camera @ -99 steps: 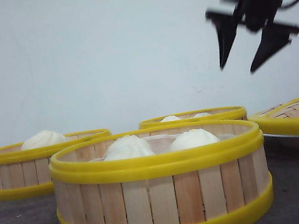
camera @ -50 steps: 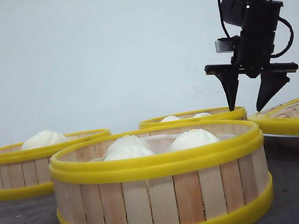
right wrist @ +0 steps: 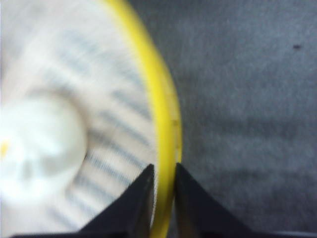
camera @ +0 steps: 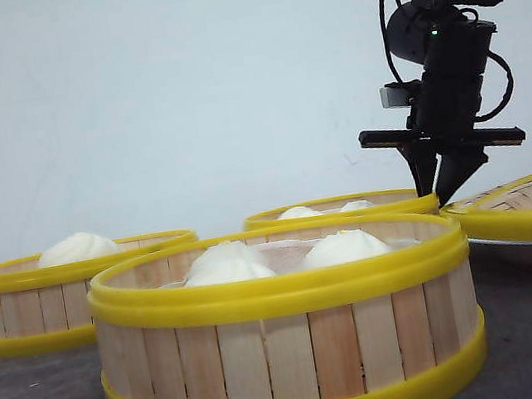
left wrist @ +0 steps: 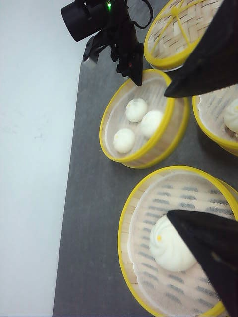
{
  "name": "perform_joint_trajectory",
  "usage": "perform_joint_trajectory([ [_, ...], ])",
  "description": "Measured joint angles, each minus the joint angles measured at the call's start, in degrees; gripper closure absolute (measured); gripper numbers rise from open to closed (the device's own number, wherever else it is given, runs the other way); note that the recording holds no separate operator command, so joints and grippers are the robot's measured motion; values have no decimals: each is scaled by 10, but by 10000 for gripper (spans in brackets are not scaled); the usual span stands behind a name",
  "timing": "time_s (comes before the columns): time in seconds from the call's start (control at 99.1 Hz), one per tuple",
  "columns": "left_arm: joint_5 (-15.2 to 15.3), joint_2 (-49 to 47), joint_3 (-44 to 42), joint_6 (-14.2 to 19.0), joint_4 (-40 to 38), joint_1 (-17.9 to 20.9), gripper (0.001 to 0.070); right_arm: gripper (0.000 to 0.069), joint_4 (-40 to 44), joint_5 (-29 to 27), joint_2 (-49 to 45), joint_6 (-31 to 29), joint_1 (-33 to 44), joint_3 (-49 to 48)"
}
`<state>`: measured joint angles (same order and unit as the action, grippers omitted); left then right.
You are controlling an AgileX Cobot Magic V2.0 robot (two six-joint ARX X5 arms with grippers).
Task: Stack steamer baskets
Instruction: 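Lower the right gripper onto the rim of the farther bun-filled basket and close, then lift the gripped basket with the right gripper over the front basket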
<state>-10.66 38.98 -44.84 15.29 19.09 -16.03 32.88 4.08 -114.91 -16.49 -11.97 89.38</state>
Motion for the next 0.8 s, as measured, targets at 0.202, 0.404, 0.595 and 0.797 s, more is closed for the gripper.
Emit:
perform_joint_trajectory([
  [0.202, 0, 0, 0, 0, 0, 0, 275, 660, 3, -12, 0, -4, -1, 2],
  [0.404, 0, 0, 0, -5, 0, 0, 275, 660, 17, -10, -1, -5, 0, 48],
  [0.595, 0, 0, 0, -7, 2, 0, 275, 660, 57, 13, 19, -2, 1, 120],
  [0.797, 0, 0, 0, -7, 13, 0, 275, 660, 131, 27, 98, 43, -1, 184],
])
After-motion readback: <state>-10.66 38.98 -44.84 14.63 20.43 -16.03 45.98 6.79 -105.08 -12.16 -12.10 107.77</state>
